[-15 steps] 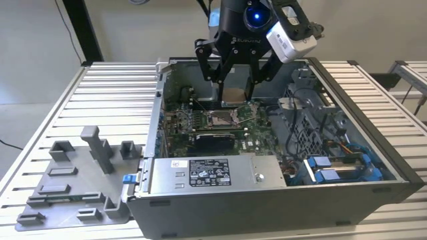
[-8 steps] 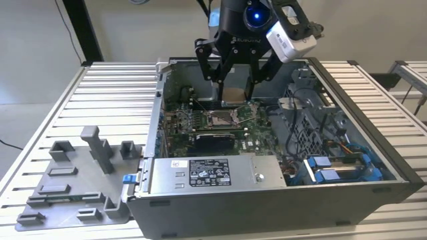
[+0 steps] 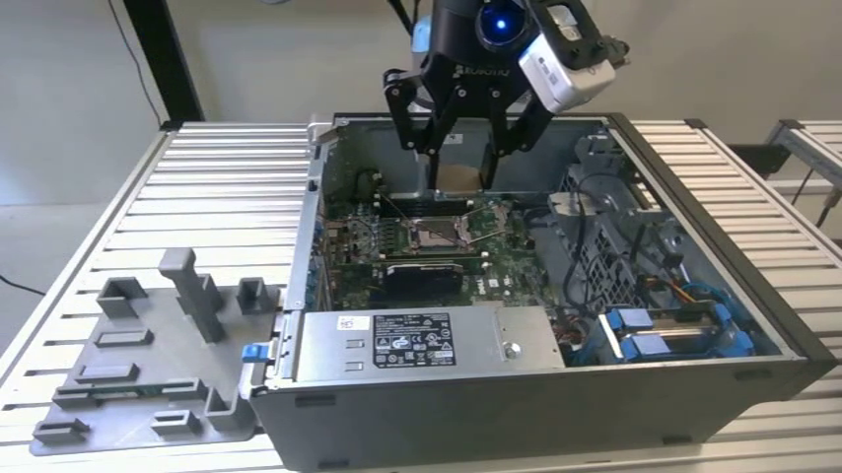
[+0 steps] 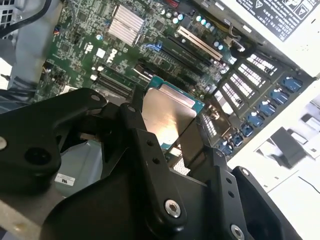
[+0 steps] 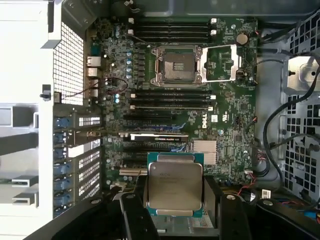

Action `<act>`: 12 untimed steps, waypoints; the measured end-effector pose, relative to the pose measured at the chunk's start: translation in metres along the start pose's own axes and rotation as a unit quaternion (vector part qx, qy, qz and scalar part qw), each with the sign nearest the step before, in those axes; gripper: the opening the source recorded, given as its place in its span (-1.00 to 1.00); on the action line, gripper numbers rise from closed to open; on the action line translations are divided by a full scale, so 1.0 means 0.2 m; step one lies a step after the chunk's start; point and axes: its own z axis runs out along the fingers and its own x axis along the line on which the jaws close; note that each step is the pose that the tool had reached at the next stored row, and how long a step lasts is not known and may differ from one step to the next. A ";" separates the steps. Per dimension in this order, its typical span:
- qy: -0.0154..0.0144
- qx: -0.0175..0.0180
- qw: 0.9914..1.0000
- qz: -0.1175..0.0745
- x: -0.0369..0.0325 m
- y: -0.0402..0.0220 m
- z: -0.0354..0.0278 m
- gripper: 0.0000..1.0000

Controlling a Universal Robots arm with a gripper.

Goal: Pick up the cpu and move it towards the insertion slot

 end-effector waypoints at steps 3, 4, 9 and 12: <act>0.000 0.000 1.000 0.000 0.000 0.032 0.001 -1.00; 0.000 0.000 1.000 0.000 0.000 0.042 0.002 -1.00; 0.000 0.000 1.000 0.000 0.000 0.094 0.004 -1.00; 0.000 0.000 1.000 0.000 0.000 0.122 0.005 -1.00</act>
